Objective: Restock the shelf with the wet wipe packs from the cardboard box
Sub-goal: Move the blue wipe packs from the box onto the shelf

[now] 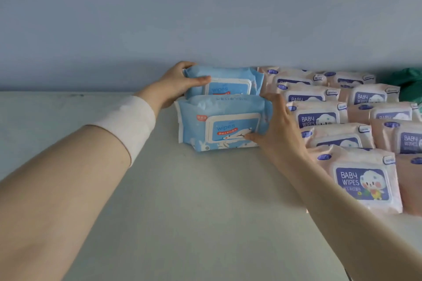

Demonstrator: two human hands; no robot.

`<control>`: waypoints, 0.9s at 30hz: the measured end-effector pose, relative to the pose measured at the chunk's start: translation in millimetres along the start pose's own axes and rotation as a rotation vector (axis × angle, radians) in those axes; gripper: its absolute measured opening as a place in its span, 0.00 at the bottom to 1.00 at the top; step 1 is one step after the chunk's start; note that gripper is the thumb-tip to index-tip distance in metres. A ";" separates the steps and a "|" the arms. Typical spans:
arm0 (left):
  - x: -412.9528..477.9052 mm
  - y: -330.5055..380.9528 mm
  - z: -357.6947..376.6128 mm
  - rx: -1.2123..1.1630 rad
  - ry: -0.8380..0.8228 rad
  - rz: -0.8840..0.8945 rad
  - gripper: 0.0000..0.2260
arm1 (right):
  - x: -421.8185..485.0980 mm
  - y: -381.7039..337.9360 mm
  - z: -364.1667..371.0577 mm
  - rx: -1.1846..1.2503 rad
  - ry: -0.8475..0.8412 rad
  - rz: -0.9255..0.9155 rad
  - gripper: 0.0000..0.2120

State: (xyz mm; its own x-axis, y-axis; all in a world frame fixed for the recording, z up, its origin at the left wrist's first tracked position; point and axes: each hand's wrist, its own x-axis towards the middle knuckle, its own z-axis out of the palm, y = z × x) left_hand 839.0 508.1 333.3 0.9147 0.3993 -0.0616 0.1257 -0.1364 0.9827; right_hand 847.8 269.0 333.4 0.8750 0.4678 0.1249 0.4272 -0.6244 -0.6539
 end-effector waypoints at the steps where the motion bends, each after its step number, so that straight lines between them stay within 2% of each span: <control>1: 3.5 2.3 -0.7 0.057 -0.002 0.000 0.21 | 1.7 -1.6 0.5 -0.046 0.006 0.002 0.36; 4: 11.4 6.1 0.5 0.162 -0.013 0.023 0.21 | 10.6 -9.2 -0.5 -0.186 -0.003 0.016 0.34; 7: 18.0 8.3 6.2 0.201 0.053 0.040 0.24 | 25.9 -14.1 0.9 -0.292 -0.005 0.069 0.31; 14: 28.9 23.9 6.9 0.228 0.094 0.002 0.23 | 46.5 -24.7 5.4 -0.446 0.026 0.140 0.34; 18: 26.2 18.9 10.5 0.327 0.170 0.047 0.25 | 47.5 -29.1 6.6 -0.585 0.033 0.113 0.34; 20: 22.7 21.1 11.3 0.394 0.236 0.103 0.24 | 47.5 -28.7 3.2 -0.577 0.000 0.098 0.35; 23: 6.4 43.0 12.7 0.646 0.344 0.287 0.20 | 46.4 -31.7 -17.2 -0.475 -0.067 0.071 0.35; 25: -10.6 65.1 22.7 0.883 0.289 0.401 0.17 | 43.0 -34.1 -39.6 -0.480 -0.027 0.007 0.30; 27: -32.3 88.9 42.8 1.142 0.163 0.464 0.17 | 34.3 -31.1 -63.4 -0.524 0.008 -0.030 0.27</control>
State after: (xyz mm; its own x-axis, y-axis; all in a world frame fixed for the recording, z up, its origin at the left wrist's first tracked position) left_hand 837.1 444.2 415.1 0.9138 0.1998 0.3536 0.1404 -0.9723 0.1866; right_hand 879.0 264.9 405.3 0.8613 0.4869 0.1453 0.5072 -0.8409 -0.1888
